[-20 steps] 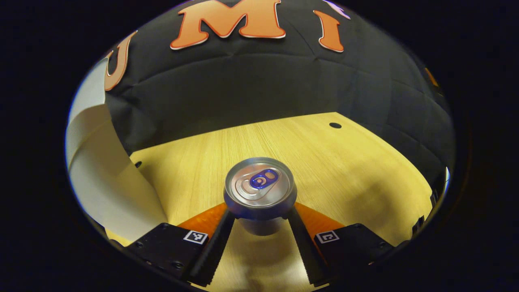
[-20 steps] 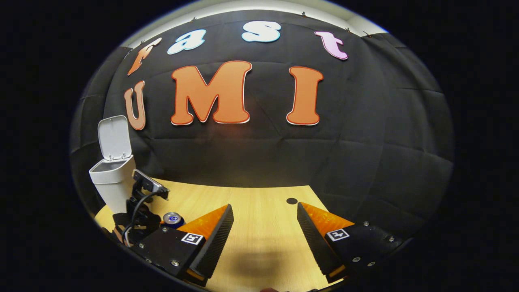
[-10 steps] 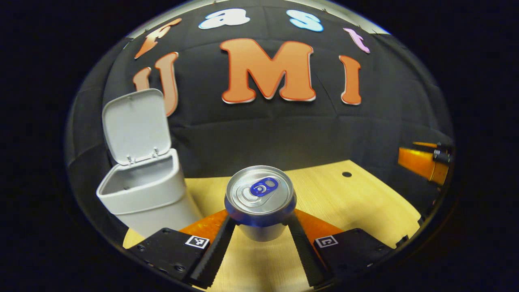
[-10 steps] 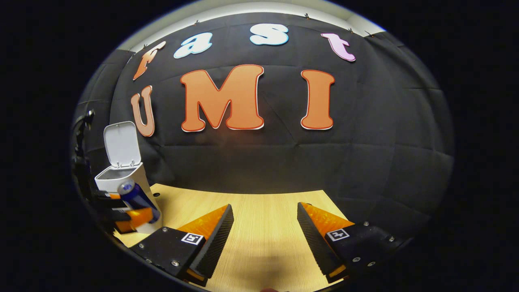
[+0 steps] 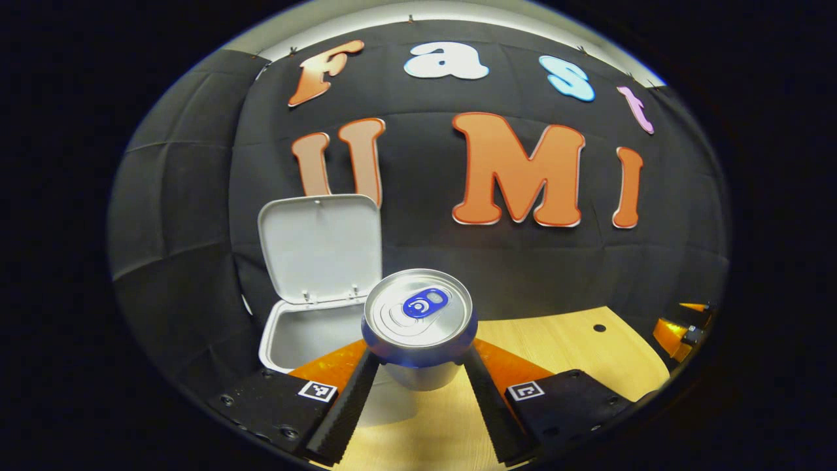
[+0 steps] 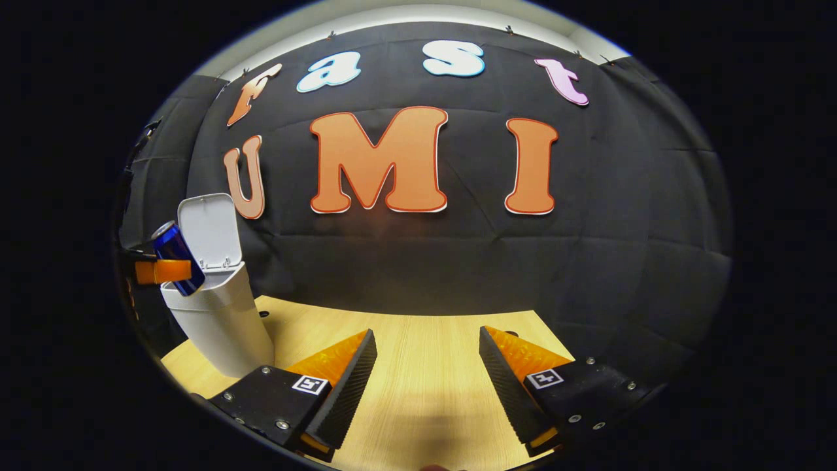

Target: Press the lid of the desktop garbage bin to open it, pick up the crumpled paper on the desktop and throw it into the bin, then pick up the pop can on the desktop and drop it into the bin, and finally close the garbage bin lid.

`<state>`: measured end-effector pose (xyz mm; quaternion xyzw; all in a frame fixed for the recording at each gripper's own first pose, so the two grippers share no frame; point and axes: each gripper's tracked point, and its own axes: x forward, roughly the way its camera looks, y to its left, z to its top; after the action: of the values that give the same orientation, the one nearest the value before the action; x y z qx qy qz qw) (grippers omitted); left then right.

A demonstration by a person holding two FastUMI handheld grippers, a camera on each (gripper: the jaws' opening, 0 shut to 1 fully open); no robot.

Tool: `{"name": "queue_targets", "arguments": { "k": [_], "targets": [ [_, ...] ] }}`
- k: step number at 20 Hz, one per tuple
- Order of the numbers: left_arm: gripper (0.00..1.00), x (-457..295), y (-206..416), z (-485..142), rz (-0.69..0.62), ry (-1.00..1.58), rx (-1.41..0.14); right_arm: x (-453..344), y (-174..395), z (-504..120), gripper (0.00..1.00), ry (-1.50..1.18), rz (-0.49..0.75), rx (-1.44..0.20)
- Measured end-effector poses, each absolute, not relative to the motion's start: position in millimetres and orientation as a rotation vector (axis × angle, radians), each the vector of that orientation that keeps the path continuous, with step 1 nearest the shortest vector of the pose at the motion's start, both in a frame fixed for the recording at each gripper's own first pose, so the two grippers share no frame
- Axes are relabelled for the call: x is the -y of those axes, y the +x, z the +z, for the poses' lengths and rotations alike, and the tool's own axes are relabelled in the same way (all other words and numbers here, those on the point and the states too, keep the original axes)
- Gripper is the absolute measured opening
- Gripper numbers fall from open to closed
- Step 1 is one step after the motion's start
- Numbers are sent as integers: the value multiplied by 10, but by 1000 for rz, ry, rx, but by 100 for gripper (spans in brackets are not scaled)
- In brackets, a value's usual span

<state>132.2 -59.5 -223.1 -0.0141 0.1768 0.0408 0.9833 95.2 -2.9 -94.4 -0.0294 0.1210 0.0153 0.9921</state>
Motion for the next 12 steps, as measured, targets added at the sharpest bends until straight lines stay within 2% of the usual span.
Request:
{"name": "queue_targets", "arguments": {
  "k": [10, 11, 12],
  "targets": [
    [78, -181, 1731, -1931, 192, 16, -228, 53, 899, -836, 94, -54, 13, -235],
    [82, -229, 1789, -1967, 199, 17, -224, 70, 883, -840, 94, -54, 7, -234],
    [78, -291, 1853, -2013, 211, 16, -220, 85, 873, -839, 94, -54, 5, -234]
  ]
}}
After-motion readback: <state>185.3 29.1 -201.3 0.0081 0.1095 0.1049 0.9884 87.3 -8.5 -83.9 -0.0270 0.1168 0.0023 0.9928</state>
